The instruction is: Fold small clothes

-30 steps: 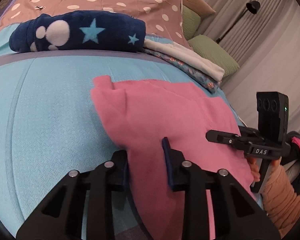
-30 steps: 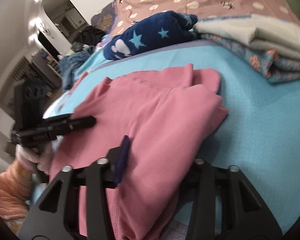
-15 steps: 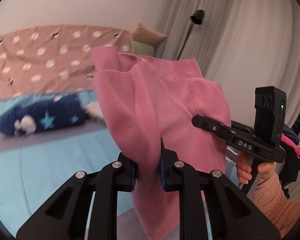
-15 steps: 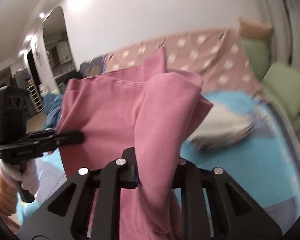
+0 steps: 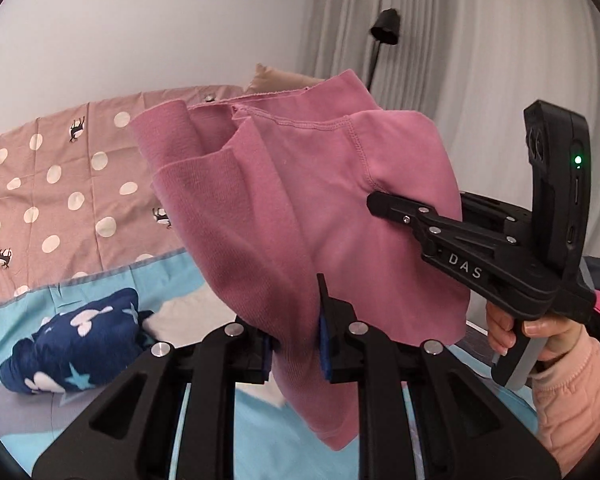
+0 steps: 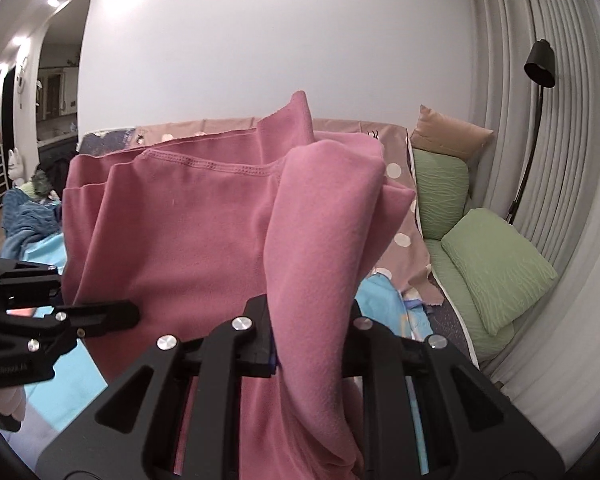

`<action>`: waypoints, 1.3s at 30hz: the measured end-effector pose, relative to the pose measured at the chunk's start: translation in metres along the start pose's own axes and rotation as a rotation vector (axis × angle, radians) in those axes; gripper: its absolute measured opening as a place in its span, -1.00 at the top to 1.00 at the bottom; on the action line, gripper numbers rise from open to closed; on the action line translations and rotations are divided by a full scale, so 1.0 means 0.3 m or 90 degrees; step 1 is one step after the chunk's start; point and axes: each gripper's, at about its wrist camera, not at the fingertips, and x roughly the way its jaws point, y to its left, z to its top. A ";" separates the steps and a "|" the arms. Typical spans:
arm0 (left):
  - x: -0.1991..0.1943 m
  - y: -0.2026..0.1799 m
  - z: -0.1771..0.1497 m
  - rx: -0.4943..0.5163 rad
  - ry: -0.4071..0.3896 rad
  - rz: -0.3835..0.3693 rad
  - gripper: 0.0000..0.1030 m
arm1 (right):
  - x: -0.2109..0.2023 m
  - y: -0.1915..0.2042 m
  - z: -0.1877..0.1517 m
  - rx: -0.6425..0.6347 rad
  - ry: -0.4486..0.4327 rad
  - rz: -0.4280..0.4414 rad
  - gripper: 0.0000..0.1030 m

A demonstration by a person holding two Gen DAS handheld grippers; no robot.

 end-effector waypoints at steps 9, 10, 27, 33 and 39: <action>0.436 0.304 -0.038 -0.037 0.059 0.165 0.02 | 0.550 -0.028 -0.012 0.030 0.080 -0.094 -0.36; 0.472 0.330 -0.065 -0.039 0.084 0.177 0.02 | 0.603 -0.033 -0.043 0.037 0.099 -0.133 -0.38; 0.035 0.107 -0.497 0.067 0.032 0.096 -0.90 | 0.032 0.081 -0.586 0.146 0.126 -0.061 -0.76; -0.163 -0.026 -0.557 0.062 0.007 0.130 -0.97 | -0.246 0.164 -0.671 0.174 0.129 -0.121 -0.96; -0.318 -0.102 -0.622 0.039 0.048 0.187 -0.97 | -0.484 0.248 -0.718 0.192 0.100 -0.095 -0.96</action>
